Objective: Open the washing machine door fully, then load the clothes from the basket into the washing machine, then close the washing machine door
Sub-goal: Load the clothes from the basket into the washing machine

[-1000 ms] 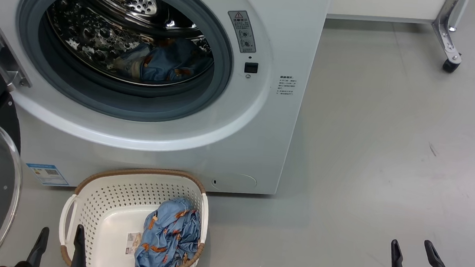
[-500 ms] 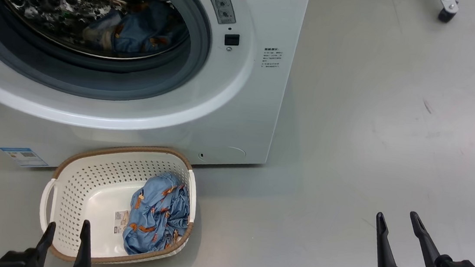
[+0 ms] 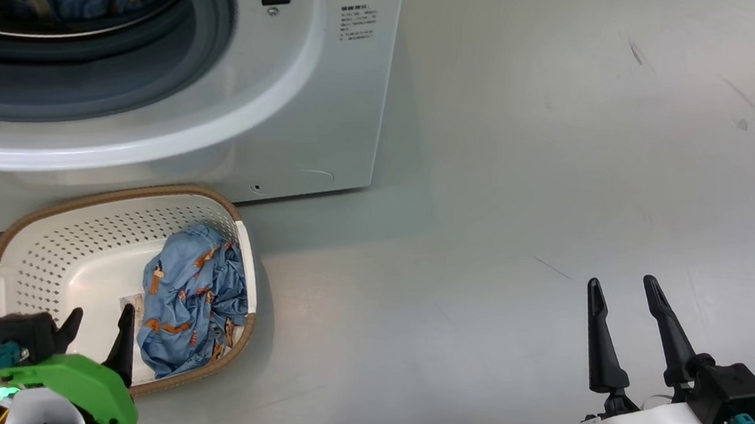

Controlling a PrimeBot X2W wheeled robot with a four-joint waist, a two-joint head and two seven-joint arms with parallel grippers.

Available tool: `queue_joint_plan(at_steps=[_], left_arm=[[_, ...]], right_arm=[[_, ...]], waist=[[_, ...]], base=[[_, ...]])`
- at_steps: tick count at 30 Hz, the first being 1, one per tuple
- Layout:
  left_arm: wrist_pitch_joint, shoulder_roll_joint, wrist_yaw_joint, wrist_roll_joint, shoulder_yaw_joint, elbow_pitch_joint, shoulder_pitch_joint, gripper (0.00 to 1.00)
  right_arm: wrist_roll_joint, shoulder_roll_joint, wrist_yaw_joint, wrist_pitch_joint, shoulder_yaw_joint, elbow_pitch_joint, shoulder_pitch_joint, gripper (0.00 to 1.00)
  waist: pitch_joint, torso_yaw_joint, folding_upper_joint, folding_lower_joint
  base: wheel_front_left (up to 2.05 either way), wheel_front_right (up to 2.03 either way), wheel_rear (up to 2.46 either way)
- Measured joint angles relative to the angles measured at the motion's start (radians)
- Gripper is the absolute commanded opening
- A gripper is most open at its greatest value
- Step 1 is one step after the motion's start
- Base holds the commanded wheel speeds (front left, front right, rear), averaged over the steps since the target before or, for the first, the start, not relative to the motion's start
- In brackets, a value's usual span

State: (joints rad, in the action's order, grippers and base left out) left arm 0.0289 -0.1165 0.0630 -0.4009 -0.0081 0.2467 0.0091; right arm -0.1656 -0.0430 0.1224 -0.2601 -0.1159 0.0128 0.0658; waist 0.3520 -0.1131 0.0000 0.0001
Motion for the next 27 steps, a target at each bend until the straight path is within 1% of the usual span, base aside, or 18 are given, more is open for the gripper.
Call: queue_joint_plan(at_steps=[2,5,7,15,16,17,18,19,21,23,27], left_arm=[[0.028,-0.007,0.015,-0.011,-0.006,0.018,-0.035,1.0],[0.071,-0.01,0.017,-0.025,-0.017,0.052,-0.093,1.0],[0.096,-0.022,0.025,-0.025,-0.022,0.076,-0.124,1.0],[0.143,-0.08,0.026,-0.041,0.011,0.144,-0.243,1.0],[0.143,-0.08,0.026,-0.041,0.011,0.144,-0.243,1.0],[0.151,-0.099,0.034,-0.044,0.014,0.167,-0.266,1.0],[0.157,-0.105,0.034,-0.046,0.018,0.178,-0.277,1.0],[0.161,-0.107,0.034,-0.057,0.028,0.192,-0.288,1.0],[0.164,-0.112,0.034,-0.069,0.037,0.212,-0.313,1.0],[0.164,-0.12,0.035,-0.073,0.041,0.235,-0.343,1.0],[0.165,-0.126,0.04,-0.074,0.039,0.269,-0.382,1.0]], right_arm=[[0.0,0.001,0.0,0.0,-0.008,0.0,-0.014,1.0],[0.001,0.002,0.0,0.0,-0.021,0.0,-0.03,1.0],[0.001,0.003,0.0,0.0,-0.026,-0.001,-0.044,1.0],[0.01,0.003,-0.002,0.0,-0.038,-0.016,-0.1,1.0],[0.01,0.003,-0.002,0.0,-0.038,-0.016,-0.1,1.0],[0.01,0.003,-0.011,0.0,-0.038,-0.026,-0.111,1.0],[0.01,0.003,-0.012,0.0,-0.038,-0.03,-0.119,1.0],[0.01,0.003,-0.012,0.0,-0.037,-0.035,-0.126,1.0],[0.01,0.003,-0.029,0.0,-0.036,-0.04,-0.139,1.0],[0.009,0.003,-0.037,0.0,-0.031,-0.046,-0.149,1.0],[0.009,0.003,-0.044,0.0,-0.025,-0.05,-0.163,1.0]], waist=[[0.029,-0.017,0.0,0.0],[0.074,-0.039,0.0,0.0001],[0.105,-0.052,0.0,0.0001],[0.228,-0.089,0.0,0.0002],[0.228,-0.089,0.0,0.0002],[0.258,-0.096,0.0,0.0001],[0.273,-0.099,0.0,0.0002],[0.288,-0.102,0.0,0.0001],[0.317,-0.108,0.0,0.0002],[0.344,-0.112,0.0,0.0001],[0.381,-0.115,0.0,0.0001]], base=[[0.0,0.0,0.0],[0.0,0.0,0.0],[0.0,0.0,0.0],[0.0,0.0,0.0],[0.0,0.0,0.0],[0.0,0.0,0.0],[0.0,0.0,0.0],[0.0,0.0,0.0],[0.0,0.0,0.0],[0.0,0.0,0.0],[0.0,0.0,0.0]])
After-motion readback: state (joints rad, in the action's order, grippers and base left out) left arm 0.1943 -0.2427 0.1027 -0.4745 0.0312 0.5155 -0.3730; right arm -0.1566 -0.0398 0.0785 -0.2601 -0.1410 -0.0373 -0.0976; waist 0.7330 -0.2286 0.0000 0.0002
